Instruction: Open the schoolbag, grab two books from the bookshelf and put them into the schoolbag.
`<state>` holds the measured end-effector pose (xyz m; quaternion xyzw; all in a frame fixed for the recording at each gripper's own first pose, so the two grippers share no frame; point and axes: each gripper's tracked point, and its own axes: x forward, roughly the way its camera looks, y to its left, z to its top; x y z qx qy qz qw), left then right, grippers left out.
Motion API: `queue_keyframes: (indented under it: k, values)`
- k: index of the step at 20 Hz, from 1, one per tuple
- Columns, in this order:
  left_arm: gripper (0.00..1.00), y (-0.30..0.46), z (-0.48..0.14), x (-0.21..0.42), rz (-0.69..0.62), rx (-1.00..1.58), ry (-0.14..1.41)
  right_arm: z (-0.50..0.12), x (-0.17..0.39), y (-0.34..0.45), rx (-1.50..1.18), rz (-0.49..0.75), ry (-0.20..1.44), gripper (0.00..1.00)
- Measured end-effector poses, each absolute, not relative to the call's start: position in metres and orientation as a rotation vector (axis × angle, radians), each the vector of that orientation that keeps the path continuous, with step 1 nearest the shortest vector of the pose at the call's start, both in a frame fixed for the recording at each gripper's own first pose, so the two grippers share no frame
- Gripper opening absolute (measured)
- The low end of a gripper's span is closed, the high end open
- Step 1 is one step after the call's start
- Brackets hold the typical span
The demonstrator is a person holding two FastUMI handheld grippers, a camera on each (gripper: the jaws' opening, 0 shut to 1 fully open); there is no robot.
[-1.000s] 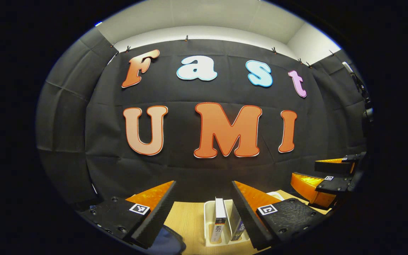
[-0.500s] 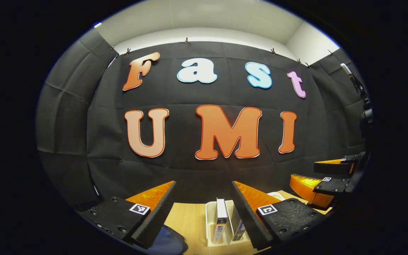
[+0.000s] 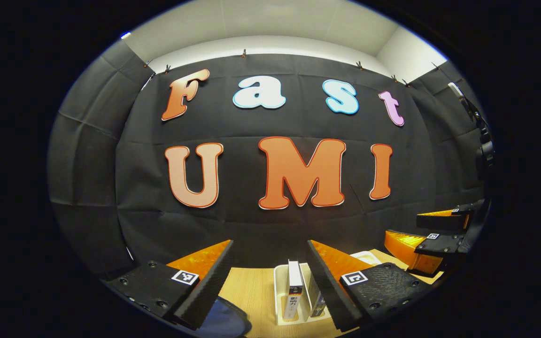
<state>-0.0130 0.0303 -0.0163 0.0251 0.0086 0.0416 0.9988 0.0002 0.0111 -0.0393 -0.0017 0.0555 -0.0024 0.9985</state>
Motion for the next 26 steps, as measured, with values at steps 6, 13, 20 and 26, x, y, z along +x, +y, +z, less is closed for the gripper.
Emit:
queue_keyframes:
  k: [6,13,20,26]
  values:
    - [0.94,0.042,-0.02,-0.012,0.106,0.061,0.025,-0.042,0.004,0.014,-0.003,-0.001,0.118,0.96]
    - [0.94,0.057,-0.042,-0.012,0.12,0.097,0.071,-0.05,0.006,0.012,-0.009,-0.005,0.133,0.96]
    - [0.96,0.08,-0.119,-0.016,0.125,0.174,0.241,-0.063,0.006,0.008,-0.008,-0.015,0.166,0.96]
    - [0.98,0.104,-0.214,-0.037,0.142,0.28,0.507,-0.077,0.006,0.003,-0.013,-0.025,0.2,0.97]
